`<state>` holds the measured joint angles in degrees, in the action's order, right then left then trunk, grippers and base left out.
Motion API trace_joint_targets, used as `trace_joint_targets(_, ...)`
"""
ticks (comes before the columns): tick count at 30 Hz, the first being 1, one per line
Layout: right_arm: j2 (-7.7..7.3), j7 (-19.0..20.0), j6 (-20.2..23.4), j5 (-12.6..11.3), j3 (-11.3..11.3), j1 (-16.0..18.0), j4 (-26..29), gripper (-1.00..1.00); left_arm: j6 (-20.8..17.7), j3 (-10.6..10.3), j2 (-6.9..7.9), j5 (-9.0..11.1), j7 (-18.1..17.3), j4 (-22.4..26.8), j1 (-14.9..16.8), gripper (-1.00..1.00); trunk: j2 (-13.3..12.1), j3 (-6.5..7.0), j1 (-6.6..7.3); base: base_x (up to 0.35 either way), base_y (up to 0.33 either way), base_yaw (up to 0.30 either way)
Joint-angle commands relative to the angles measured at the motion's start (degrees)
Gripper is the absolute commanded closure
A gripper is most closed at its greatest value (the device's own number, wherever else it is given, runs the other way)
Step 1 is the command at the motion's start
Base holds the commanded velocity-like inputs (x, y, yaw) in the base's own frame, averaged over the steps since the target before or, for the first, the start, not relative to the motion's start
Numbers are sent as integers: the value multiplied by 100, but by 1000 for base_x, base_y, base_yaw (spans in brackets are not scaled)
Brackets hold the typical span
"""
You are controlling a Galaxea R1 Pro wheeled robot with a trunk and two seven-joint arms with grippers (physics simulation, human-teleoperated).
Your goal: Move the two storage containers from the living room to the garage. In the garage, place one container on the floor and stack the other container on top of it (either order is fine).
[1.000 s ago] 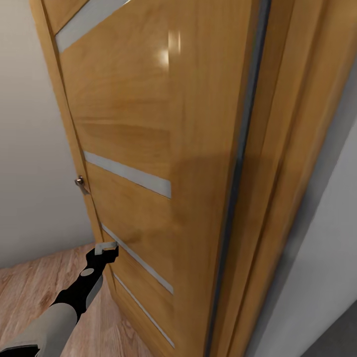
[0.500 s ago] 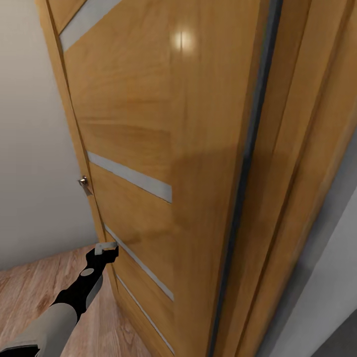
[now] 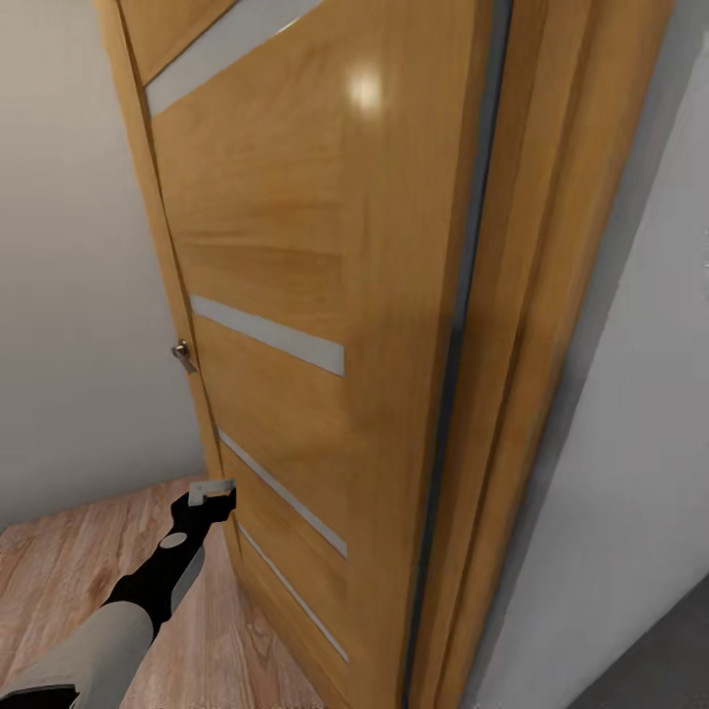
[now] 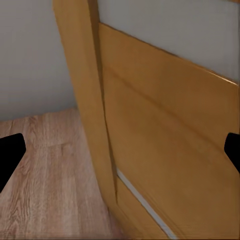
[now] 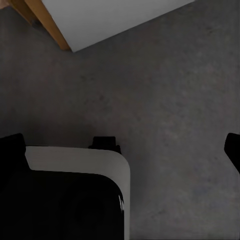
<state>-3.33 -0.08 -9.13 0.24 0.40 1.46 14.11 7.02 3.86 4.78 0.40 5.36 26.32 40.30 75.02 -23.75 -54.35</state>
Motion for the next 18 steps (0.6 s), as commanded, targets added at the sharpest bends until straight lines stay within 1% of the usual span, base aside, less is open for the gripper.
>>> trace_joint_targets(1, -1, -1, -18, 2, 4, 3, -5, -100, 19, 3, -1, 4, 9, -5, 4, -100, 3, -6, 1, -107, 0, 0)
trace_joint_targets(12, -1, -1, -18, 2, 4, 3, -5, -100, 19, 2, 5, 4, 9, -4, 4, -100, 3, -6, 1, -42, 0, 0)
trace_joint_targets(18, -1, -1, -18, 2, 4, 3, -5, -100, 19, 1, 5, 4, 9, -11, 4, -100, 3, -6, 1, -216, 60, 0)
